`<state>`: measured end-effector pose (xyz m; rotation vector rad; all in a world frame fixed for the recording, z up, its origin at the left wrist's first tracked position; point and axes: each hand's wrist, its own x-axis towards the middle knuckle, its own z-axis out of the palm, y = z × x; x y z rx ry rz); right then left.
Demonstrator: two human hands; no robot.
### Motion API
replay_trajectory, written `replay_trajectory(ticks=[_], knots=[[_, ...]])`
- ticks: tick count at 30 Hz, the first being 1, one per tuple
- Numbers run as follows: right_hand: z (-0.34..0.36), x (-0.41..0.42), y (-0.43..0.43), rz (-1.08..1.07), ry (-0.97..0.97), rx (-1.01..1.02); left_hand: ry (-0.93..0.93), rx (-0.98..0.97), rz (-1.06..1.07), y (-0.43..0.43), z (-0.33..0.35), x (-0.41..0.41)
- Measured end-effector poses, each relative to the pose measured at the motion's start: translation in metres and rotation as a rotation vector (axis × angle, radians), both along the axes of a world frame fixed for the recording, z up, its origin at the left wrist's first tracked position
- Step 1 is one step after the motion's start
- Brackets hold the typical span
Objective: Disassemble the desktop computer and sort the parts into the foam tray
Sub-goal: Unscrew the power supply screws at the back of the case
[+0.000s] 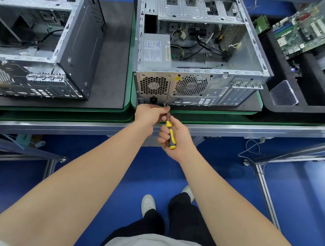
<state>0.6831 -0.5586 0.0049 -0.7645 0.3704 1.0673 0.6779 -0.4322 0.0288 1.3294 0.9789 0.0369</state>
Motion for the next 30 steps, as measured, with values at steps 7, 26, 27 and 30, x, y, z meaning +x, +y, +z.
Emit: replay_trajectory(ticks=[7,26,27,30], knots=[[0.006,0.002,0.009,0.005,0.131,0.228,-0.011,-0.021,-0.023,0.003,-0.001,-0.002],[-0.004,-0.004,0.026,0.325,-1.263,-1.212,0.017,0.070,-0.010,-0.004,-0.010,0.002],[-0.004,0.000,0.023,0.312,-1.203,-1.104,0.007,0.062,-0.018,-0.003,-0.009,0.002],[-0.002,0.005,0.013,0.216,-0.778,-0.703,-0.018,0.011,-0.035,-0.001,-0.005,0.001]])
